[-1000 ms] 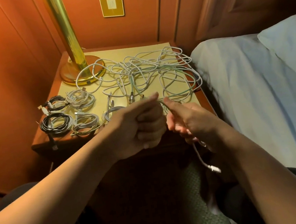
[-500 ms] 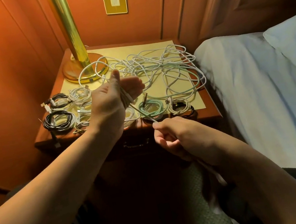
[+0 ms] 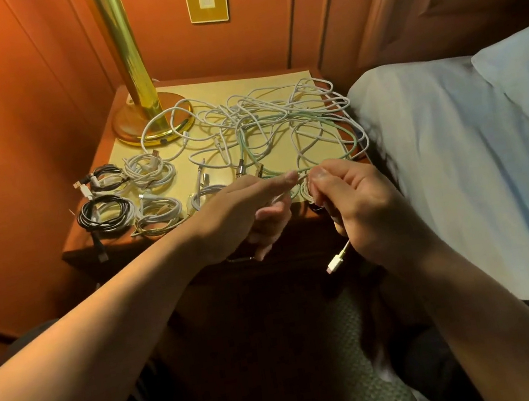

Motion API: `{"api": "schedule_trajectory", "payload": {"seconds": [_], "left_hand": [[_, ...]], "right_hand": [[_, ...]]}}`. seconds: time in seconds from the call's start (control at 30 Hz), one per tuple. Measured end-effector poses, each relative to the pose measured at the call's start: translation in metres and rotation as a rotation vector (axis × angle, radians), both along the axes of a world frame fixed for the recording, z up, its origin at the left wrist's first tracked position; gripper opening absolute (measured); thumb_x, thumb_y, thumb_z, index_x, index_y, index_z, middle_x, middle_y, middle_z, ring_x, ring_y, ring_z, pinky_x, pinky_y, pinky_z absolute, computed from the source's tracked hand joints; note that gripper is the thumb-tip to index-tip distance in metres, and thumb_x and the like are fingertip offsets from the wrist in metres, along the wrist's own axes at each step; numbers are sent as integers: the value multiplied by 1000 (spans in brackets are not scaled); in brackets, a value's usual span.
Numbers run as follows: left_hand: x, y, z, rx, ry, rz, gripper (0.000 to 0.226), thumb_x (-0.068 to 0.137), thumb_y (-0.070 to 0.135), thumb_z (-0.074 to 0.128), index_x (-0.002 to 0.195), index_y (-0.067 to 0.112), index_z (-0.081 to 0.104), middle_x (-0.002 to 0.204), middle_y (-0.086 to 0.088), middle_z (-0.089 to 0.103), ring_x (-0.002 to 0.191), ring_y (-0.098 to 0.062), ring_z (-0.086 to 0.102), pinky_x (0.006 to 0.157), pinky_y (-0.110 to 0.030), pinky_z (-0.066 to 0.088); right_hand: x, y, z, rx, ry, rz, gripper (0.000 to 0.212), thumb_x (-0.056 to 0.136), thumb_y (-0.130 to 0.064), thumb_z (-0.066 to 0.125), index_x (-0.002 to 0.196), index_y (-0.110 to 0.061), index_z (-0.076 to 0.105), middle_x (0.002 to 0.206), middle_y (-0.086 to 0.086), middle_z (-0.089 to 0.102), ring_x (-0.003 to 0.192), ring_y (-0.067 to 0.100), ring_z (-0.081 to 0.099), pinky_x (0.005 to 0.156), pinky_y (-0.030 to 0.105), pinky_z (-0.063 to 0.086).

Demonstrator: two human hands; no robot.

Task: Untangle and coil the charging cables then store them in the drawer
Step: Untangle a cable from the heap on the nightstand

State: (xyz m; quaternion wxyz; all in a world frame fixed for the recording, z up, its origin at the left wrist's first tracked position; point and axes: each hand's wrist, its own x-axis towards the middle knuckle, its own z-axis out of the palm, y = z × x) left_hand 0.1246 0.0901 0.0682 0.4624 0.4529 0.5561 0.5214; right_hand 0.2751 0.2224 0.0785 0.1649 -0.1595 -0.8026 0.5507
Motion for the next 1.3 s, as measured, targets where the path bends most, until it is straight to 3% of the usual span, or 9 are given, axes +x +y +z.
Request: {"api": "schedule_trajectory", "payload": {"seconds": [0.17, 0.3, 0.53, 0.67, 0.73, 1.0, 1.07, 1.17, 1.3], "left_hand": [[2, 1, -1, 68, -467, -104, 48, 104, 33, 39, 60, 21, 26, 53, 1, 20, 42, -14, 21, 39, -21, 37], [-1, 1, -2, 124, -767, -234, 48, 106, 32, 40, 60, 22, 31, 51, 4, 25, 40, -11, 26, 42, -22, 46], [-7, -10, 10, 78, -777, -393, 49, 110, 32, 39, 65, 13, 41, 55, -4, 50, 67, -19, 68, 74, -37, 62], [-11, -13, 12, 90, -791, -376, 53, 109, 33, 43, 64, 12, 59, 65, -9, 66, 76, -25, 71, 78, -39, 63], [-13, -10, 16, 109, -756, -352, 54, 108, 36, 46, 65, 9, 66, 63, -7, 66, 73, -22, 72, 75, -37, 63], [21, 6, 27, 21, -416, 553, 55, 84, 52, 59, 48, 17, 37, 42, 3, 38, 37, -8, 45, 38, -16, 41], [24, 11, 23, 21, -389, 704, 62, 92, 57, 57, 45, 21, 39, 42, 4, 36, 36, -9, 39, 38, -18, 35], [24, 13, 18, 15, -493, 827, 74, 104, 59, 42, 41, 21, 44, 44, 4, 35, 39, -12, 34, 40, -22, 32], [16, 12, 13, 42, -479, 767, 55, 108, 48, 40, 60, 22, 41, 46, 5, 32, 40, -13, 28, 41, -23, 26]], "right_hand": [[-3, 2, 3, -200, -63, 108, 28, 111, -31, 45, 115, -23, 72, 57, 3, 31, 46, 18, 22, 46, 37, 16], [0, -2, 11, -234, -39, 252, 25, 110, -17, 47, 98, -7, 67, 50, -11, 46, 41, 3, 44, 42, 14, 31], [-1, -8, 9, -135, 25, 296, 22, 109, -16, 50, 97, -1, 61, 57, -14, 51, 48, 2, 48, 49, 11, 37], [-2, -18, 11, 111, 113, 215, 17, 107, -21, 55, 93, -13, 59, 64, 1, 53, 54, 22, 47, 48, 40, 41], [-2, -22, 13, 238, 145, 153, 15, 106, -19, 59, 91, -15, 58, 61, -6, 49, 51, 11, 43, 47, 28, 35], [-7, -20, 6, 443, 177, 37, 13, 104, -22, 62, 93, -15, 57, 61, -12, 48, 49, 10, 49, 48, 12, 32], [-11, -20, 0, 430, 162, 43, 12, 104, -19, 62, 94, -17, 55, 64, -13, 50, 51, 7, 52, 49, 11, 34], [-20, -19, -8, 422, 148, 34, 13, 104, -15, 60, 92, -16, 54, 65, -13, 51, 51, 5, 53, 49, 14, 36], [-27, -14, -11, 315, 73, 88, 12, 107, -19, 54, 98, -12, 58, 67, -3, 60, 52, 14, 56, 48, 38, 46]]}}
